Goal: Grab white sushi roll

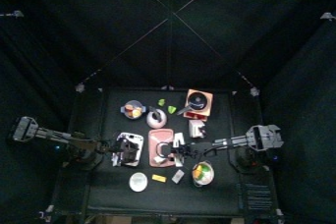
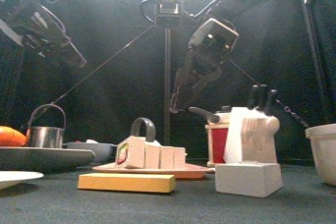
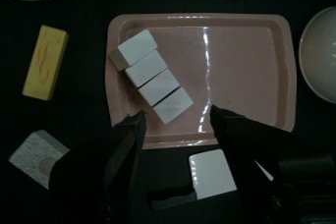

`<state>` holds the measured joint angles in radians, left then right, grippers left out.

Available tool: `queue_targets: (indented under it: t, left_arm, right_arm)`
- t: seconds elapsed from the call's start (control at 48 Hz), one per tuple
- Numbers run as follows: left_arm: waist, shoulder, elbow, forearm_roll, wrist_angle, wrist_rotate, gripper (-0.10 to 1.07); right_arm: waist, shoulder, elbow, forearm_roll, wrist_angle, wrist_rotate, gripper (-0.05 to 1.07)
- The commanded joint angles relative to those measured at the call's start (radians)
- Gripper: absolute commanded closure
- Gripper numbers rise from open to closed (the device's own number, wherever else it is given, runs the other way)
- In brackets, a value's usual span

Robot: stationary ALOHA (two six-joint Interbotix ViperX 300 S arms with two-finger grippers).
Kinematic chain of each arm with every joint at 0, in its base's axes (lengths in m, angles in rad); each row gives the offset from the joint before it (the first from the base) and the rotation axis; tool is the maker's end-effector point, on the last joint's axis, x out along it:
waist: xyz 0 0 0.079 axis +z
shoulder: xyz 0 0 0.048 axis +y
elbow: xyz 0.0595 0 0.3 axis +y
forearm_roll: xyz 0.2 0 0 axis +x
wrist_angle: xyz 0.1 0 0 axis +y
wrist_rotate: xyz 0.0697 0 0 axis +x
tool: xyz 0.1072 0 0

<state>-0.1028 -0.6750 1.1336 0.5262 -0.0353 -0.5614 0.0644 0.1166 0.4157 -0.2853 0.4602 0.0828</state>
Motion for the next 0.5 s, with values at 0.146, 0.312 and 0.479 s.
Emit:
queue_targets:
  t: [0.146, 0.312, 0.479]
  left_arm:
    - [0.0, -0.002, -0.009, -0.002, -0.009, 0.0, 0.05]
    - [0.0, -0.003, -0.005, -0.002, -0.009, 0.0, 0.05]
    - [0.0, -0.002, -0.002, -0.002, -0.008, 0.0, 0.05]
  right_arm:
    - [0.008, 0.06, -0.058, -0.071, -0.017, -0.02, 0.15]
    - [0.005, 0.1, -0.087, -0.078, -0.023, -0.032, 0.15]
    - [0.005, 0.127, -0.109, -0.077, -0.021, -0.048, 0.15]
